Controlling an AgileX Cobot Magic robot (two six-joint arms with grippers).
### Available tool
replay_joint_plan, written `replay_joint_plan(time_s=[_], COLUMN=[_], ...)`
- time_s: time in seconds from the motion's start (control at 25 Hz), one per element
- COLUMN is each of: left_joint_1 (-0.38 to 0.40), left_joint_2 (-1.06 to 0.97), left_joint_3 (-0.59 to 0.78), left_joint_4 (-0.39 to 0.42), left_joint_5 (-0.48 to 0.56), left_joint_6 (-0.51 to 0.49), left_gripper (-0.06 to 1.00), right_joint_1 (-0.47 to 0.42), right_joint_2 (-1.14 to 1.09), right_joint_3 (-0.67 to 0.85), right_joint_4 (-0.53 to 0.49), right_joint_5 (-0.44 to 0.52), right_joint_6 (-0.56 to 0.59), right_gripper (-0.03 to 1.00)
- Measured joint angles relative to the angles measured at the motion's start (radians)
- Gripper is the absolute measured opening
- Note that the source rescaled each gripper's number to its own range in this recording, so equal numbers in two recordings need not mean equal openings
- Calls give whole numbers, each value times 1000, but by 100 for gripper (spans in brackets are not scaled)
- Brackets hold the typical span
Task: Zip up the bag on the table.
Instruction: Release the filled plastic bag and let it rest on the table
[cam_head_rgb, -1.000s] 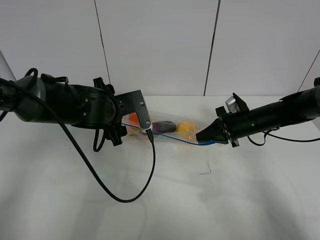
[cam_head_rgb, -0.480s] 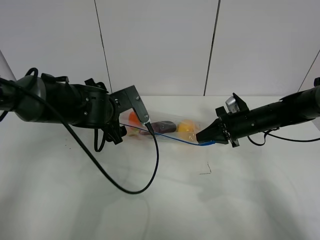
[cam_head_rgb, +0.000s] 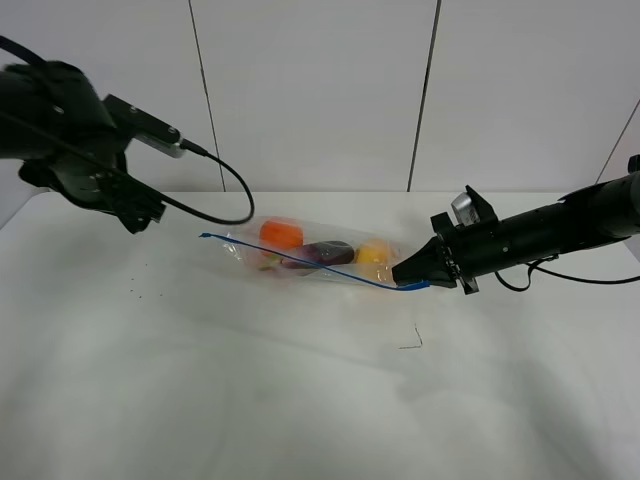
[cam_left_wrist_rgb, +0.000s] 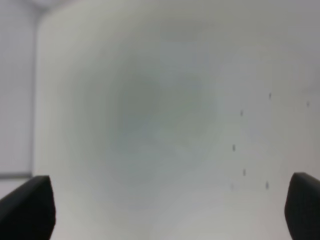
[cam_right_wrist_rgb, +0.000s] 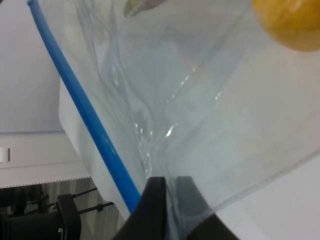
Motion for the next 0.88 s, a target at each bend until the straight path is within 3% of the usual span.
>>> replay_joint_plan(time_s=[0.2, 0.28, 0.4, 0.56, 0.88], left_joint_1=[178, 247, 348, 430, 442], left_joint_2=[-128, -175, -240, -337, -582], left_joint_3=[0, 0, 0, 34, 294], left_joint_4=[-388, -528, -671, -726, -734], left_joint_5=[7, 14, 45, 77, 33], left_joint_6=[361, 458, 562, 621, 628], left_gripper=[100, 100, 100, 100, 100], right_joint_1=[0, 0, 0, 0, 0], right_joint_2=[0, 0, 0, 0, 0], right_joint_3=[0, 0, 0, 0, 0], right_joint_4=[0, 0, 0, 0, 0], right_joint_5=[-3, -3, -3, -3, -3], right_joint_6=[-8, -9, -13, -20, -23], right_gripper=[0, 0, 0, 0, 0])
